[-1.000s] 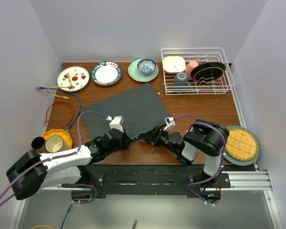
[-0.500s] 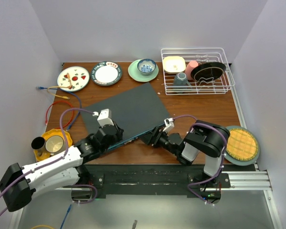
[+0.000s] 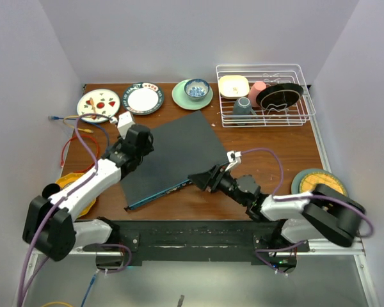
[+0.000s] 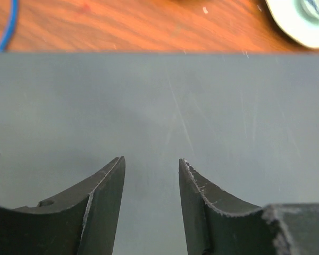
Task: Pull the plug from the switch port
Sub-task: Move the switch port to the center of the board.
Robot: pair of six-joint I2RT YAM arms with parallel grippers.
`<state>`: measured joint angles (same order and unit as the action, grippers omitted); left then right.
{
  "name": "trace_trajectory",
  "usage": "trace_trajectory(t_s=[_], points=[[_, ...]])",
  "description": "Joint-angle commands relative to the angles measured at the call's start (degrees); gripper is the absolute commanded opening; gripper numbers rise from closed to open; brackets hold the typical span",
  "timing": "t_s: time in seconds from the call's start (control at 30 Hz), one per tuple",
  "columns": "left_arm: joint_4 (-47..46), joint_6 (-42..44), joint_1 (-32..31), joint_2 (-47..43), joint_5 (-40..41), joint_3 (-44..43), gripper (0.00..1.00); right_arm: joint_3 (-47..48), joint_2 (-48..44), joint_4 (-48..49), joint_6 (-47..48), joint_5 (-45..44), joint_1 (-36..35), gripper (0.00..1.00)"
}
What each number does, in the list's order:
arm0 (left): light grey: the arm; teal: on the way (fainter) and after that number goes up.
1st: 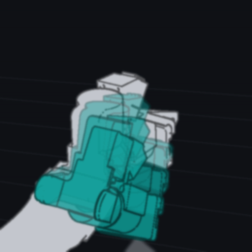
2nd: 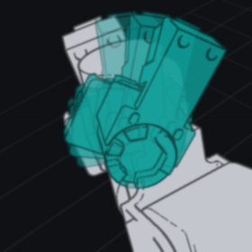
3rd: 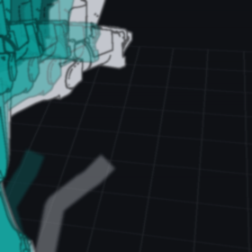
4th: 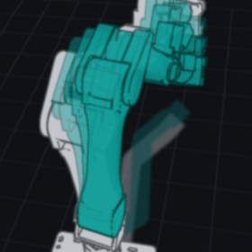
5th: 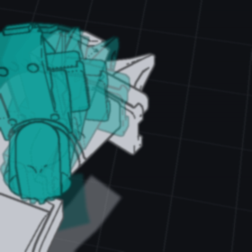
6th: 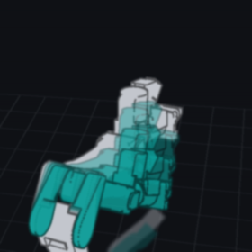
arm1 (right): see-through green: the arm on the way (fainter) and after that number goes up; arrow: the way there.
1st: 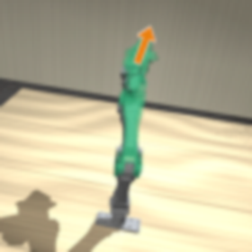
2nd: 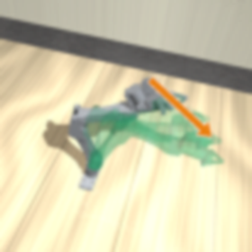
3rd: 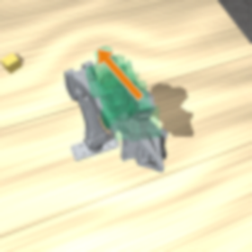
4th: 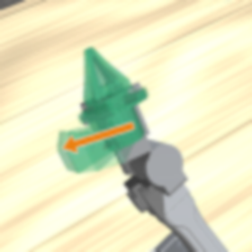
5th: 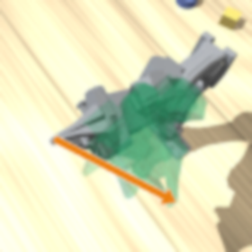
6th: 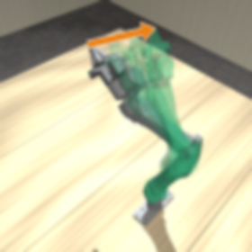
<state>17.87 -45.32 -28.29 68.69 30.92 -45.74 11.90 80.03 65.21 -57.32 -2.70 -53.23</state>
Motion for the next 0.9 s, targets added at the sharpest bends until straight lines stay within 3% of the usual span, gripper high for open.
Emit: trace_trajectory(t_s=[0.0, 0.1, 0.4, 0.53, 0.87], points=[[-0.2, 4.7, 4.9, 4.7, -3.2, -8.1, 0.49, 9.4, -12.1, -27.0, 10.9, -8.7, 0.0, 0.68], [-0.6, 5.6, 7.0, 8.2, -4.4, -11.5, 0.46, 14.1, -14.3, -36.4, 14.2, -7.6, 3.0, 0.62], [-3.4, 7.6, 12.7, 16.1, -9.6, -13.4, 0.42, 15.5, -15.5, -45.1, 16.5, -11.5, 3.7, 0.31], [-5.4, 7.4, 16.5, 20.9, -14.6, -13.2, 0.40, 14.6, -16.2, -48.2, 15.0, -13.6, 3.8, 0.01], [-7.0, 8.0, 17.1, 26.1, -18.0, -13.2, 0.37, 11.7, -7.9, -45.2, 11.7, -17.7, 5.6, 0.00]])
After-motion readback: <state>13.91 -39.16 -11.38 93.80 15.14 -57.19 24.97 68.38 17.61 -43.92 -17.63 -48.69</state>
